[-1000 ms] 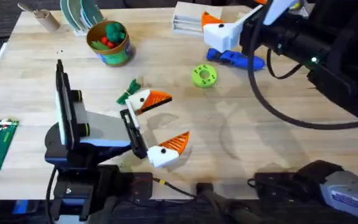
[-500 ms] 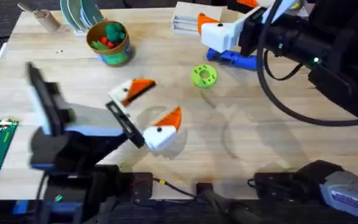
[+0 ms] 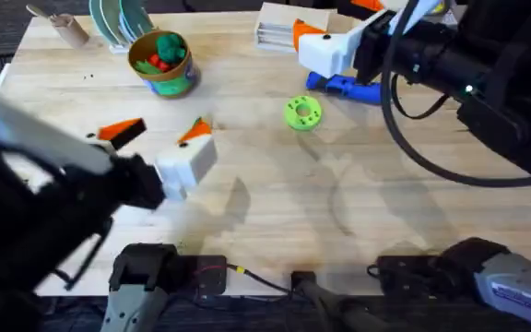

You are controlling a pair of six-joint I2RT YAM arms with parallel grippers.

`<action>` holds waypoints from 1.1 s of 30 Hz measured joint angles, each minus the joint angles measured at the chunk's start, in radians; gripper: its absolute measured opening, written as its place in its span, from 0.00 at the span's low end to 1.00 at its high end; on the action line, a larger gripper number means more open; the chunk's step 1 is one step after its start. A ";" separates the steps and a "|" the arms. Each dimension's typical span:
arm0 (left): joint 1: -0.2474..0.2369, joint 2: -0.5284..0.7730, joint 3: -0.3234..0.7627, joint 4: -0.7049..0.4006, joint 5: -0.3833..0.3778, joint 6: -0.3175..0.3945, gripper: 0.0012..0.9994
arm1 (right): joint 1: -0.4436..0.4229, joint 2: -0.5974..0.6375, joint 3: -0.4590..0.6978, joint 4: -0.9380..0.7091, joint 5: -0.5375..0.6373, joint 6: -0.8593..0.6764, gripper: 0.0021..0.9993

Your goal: Pick up the gripper from the table and insert it into the empty holder that is missing its gripper. Then pick up a screw, insert it into the mounting hole, and use the screwdriver to tighten it. Finally, clean up the table by picking up the vegetable and placing it into the bucket.

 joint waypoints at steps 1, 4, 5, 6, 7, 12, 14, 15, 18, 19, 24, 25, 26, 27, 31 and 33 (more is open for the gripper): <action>0.000 0.046 0.032 -0.030 -0.025 0.020 0.99 | 0.000 0.000 0.000 0.000 0.000 0.000 0.99; 0.000 0.169 0.084 -0.055 -0.075 0.089 0.99 | 0.000 0.000 0.000 0.000 0.000 0.000 0.99; 0.000 0.208 0.092 -0.055 -0.090 0.113 0.99 | 0.000 0.000 0.000 0.000 0.000 0.000 0.99; 0.000 0.240 0.094 -0.055 -0.098 0.133 0.99 | 0.000 0.000 0.000 0.000 0.000 0.000 0.99; 0.000 0.273 0.095 -0.056 -0.109 0.153 0.99 | 0.000 0.000 0.000 0.000 0.000 0.000 0.99; 0.000 0.499 0.095 -0.041 -0.140 0.221 0.99 | 0.000 0.000 0.000 0.000 0.000 0.000 0.99; 0.000 0.592 0.095 -0.006 -0.160 0.228 0.99 | 0.000 0.000 0.000 0.000 -0.008 0.001 0.99; 0.000 0.619 0.095 0.003 -0.171 0.230 0.99 | 0.000 0.000 0.000 0.000 -0.011 0.002 1.00; 0.000 0.700 0.095 0.047 -0.197 0.231 0.99 | 0.000 0.000 0.000 0.000 -0.016 0.003 1.00; 0.000 0.728 0.095 0.066 -0.204 0.233 0.99 | 0.000 0.000 0.000 0.000 -0.016 0.003 0.99; 0.000 0.857 0.095 0.167 -0.219 0.263 0.99 | 0.000 0.000 0.000 0.000 -0.019 0.003 0.99; 0.000 0.880 0.095 0.187 -0.219 0.269 0.99 | 0.000 0.000 0.000 0.000 -0.019 0.003 0.99; 0.000 0.907 0.095 0.207 -0.220 0.275 0.99 | 0.000 0.000 0.000 0.000 -0.019 0.003 0.99; 0.000 0.930 0.095 0.223 -0.220 0.279 0.99 | 0.000 0.000 0.000 0.000 -0.021 0.003 0.99; 0.000 1.023 0.095 0.251 -0.227 0.291 0.99 | 0.000 0.000 0.000 0.000 -0.023 0.003 0.99; 0.000 1.065 0.095 0.251 -0.234 0.303 0.99 | 0.000 0.000 0.000 0.000 -0.023 0.004 1.00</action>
